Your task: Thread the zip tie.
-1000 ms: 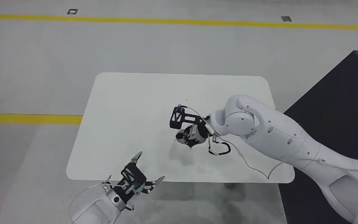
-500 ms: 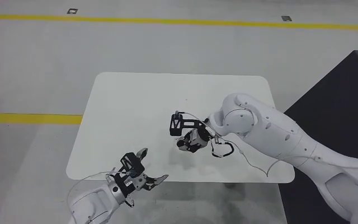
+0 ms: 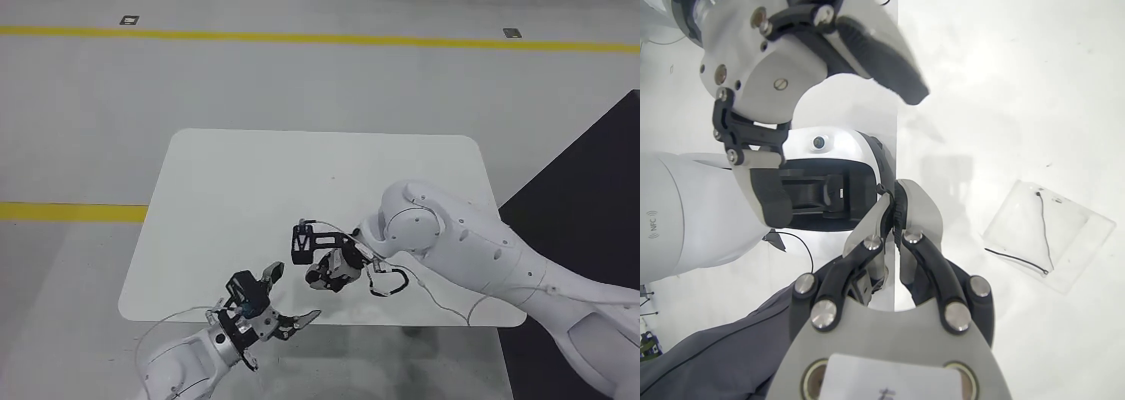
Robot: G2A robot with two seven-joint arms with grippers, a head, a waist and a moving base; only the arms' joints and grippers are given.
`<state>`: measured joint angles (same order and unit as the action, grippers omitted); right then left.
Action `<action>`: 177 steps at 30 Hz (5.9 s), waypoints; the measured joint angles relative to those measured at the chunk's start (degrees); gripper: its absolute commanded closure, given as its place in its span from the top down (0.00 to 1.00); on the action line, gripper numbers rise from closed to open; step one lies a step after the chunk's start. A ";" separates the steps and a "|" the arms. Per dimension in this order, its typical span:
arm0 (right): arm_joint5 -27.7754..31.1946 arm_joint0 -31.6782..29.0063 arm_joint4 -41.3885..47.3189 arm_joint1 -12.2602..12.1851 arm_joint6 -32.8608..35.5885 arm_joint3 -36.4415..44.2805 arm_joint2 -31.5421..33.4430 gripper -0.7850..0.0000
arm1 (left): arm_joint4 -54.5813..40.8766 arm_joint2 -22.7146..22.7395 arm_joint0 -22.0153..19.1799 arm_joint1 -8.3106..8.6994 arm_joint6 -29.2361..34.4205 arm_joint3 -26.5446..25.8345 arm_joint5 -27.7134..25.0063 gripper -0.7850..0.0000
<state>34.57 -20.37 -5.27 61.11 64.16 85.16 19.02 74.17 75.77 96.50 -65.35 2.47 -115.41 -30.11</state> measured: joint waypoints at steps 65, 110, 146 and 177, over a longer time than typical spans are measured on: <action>-0.27 0.43 -0.27 1.53 0.85 -1.29 -0.88 0.00 | 1.49 -2.86 -0.33 0.33 -2.53 0.24 5.80 0.00; -0.27 0.43 -0.27 1.53 0.85 -1.29 -0.88 0.00 | 10.37 -4.66 0.77 0.55 -7.10 0.09 10.49 0.23; -0.27 0.43 -0.27 1.53 0.85 -1.29 -0.88 1.00 | 12.78 -5.32 1.01 0.67 -7.81 0.18 11.49 0.00; 2.41 -0.66 -0.63 1.44 -1.40 0.41 -0.21 1.00 | 2.69 -1.77 1.69 0.82 -6.78 1.01 9.23 0.00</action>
<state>36.98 -21.03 -5.90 62.55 62.76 85.57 18.81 76.86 74.01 98.19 -64.54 -4.31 -114.40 -20.88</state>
